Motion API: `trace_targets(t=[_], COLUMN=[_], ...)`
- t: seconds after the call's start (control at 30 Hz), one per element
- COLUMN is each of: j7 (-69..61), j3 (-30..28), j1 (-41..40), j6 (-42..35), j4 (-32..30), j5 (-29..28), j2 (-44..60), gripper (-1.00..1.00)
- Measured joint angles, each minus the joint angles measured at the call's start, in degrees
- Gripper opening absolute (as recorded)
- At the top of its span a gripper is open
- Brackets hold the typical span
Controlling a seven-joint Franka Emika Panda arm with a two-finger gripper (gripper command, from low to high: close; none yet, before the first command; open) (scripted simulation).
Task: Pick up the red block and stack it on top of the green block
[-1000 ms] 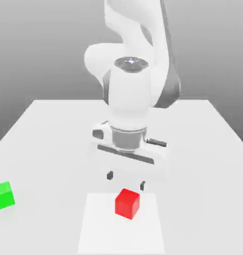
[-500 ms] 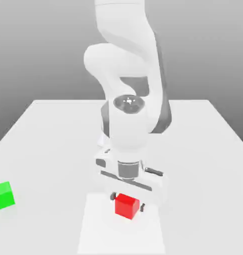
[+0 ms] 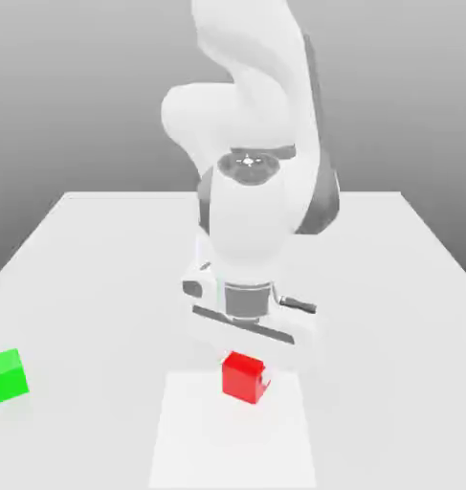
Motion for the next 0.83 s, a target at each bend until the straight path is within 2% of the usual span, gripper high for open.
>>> trace_targets(t=[0.1,0.23,0.33,0.53,0.7,0.73,0.83], j7=[-0.75,3.77,8.23,20.25,20.72,20.35,20.35], j3=[-0.64,-7.76,-12.34,-21.67,-21.34,-20.95,-20.95], j1=[0.91,-1.97,-7.90,-24.62,-27.04,-27.32,-27.33], j6=[-2.41,-5.39,-7.57,-12.70,-6.31,-5.19,-5.19], j4=[-0.44,3.17,6.42,14.81,17.54,17.64,17.64], j5=[1.35,2.75,3.25,3.12,6.71,7.28,7.28], j2=[-2.52,-2.05,-1.05,2.50,11.96,13.22,13.22], gripper=[-1.00,-1.00,-1.00,-1.00,-1.00,1.00,1.00])
